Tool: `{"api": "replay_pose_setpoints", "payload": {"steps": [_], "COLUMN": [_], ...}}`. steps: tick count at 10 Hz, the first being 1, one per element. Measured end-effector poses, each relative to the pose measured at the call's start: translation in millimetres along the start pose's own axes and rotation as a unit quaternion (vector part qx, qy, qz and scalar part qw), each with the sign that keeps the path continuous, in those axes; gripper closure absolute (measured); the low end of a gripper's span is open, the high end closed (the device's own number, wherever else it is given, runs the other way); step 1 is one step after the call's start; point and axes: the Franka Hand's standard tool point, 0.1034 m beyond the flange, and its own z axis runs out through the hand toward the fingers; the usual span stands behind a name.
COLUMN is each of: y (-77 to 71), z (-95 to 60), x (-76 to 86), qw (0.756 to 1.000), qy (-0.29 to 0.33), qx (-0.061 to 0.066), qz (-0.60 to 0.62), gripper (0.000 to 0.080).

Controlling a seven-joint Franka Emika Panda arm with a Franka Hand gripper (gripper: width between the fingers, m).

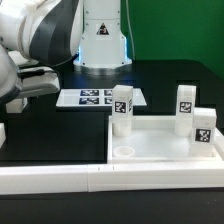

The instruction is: Assemble square table

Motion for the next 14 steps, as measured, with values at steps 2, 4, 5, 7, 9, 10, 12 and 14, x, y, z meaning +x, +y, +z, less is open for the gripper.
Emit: {"api": "replay_pose_setpoints", "payload": {"steps": [2, 4, 5, 7, 9, 10, 12, 14], "y": [0.1, 0.2, 0.2, 0.4, 0.4, 0.4, 0.4, -11.9], "z": [-1.0, -0.1, 0.2, 0.2, 0.2, 0.2, 0.2, -33.4], "x": [0.9, 1.0, 1.1, 0.9, 0.9, 0.9, 0.9, -6.0], "qw": [1.000, 1.000, 1.000, 1.000, 1.000, 1.000, 1.000, 1.000], "qy": [0.001, 0.000, -0.001, -0.001, -0.001, -0.001, -0.001, -0.005], "qx": [-0.001, -0.001, -0.001, -0.001, -0.001, -0.001, -0.001, -0.002], "qz": [0.000, 0.000, 0.000, 0.000, 0.000, 0.000, 0.000, -0.006], "gripper": [0.0150, 0.0240, 0.0459, 0.0511, 0.0511, 0.0511, 0.0511, 0.0509]}}
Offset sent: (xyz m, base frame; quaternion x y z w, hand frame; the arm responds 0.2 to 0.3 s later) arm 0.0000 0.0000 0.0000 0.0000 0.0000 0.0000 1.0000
